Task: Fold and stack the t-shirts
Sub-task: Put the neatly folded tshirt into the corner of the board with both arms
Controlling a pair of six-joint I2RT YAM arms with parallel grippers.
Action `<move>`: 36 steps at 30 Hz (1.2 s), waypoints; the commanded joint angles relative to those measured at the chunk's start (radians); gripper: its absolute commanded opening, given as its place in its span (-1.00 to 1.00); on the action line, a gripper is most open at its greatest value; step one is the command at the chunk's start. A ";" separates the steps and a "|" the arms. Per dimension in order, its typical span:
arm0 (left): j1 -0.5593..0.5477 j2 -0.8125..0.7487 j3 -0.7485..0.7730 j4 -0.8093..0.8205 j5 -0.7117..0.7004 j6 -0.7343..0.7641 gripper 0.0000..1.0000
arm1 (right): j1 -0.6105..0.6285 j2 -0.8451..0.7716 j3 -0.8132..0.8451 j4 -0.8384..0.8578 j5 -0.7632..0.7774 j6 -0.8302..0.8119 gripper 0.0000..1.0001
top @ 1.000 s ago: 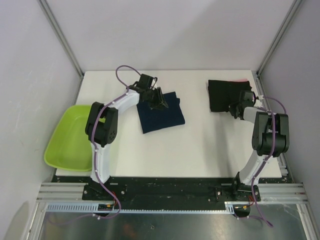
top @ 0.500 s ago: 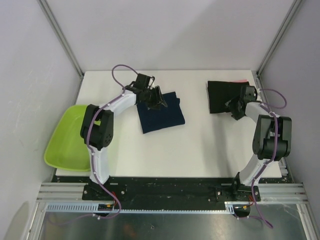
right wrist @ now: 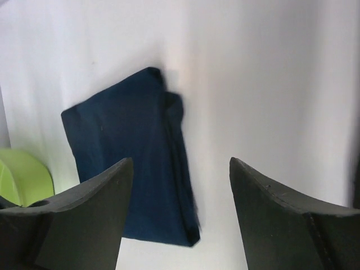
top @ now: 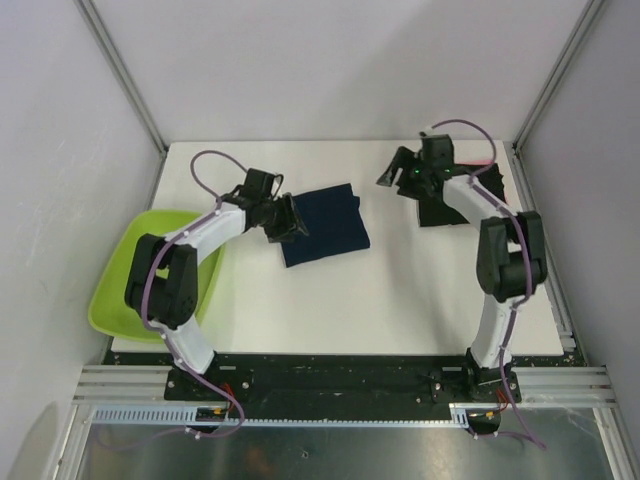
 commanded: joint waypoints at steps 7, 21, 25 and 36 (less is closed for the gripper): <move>0.035 -0.164 -0.201 0.010 -0.057 -0.002 0.08 | 0.101 0.311 0.321 -0.030 -0.156 -0.163 0.62; 0.070 -0.183 -0.315 0.049 -0.051 -0.030 0.12 | 0.164 0.532 0.568 -0.155 -0.116 -0.191 0.63; 0.072 -0.145 -0.328 0.104 -0.026 -0.055 0.12 | 0.170 0.547 0.577 -0.161 -0.098 -0.177 0.61; 0.071 -0.095 -0.331 0.140 -0.041 -0.098 0.12 | 0.188 0.556 0.567 -0.168 -0.043 -0.128 0.15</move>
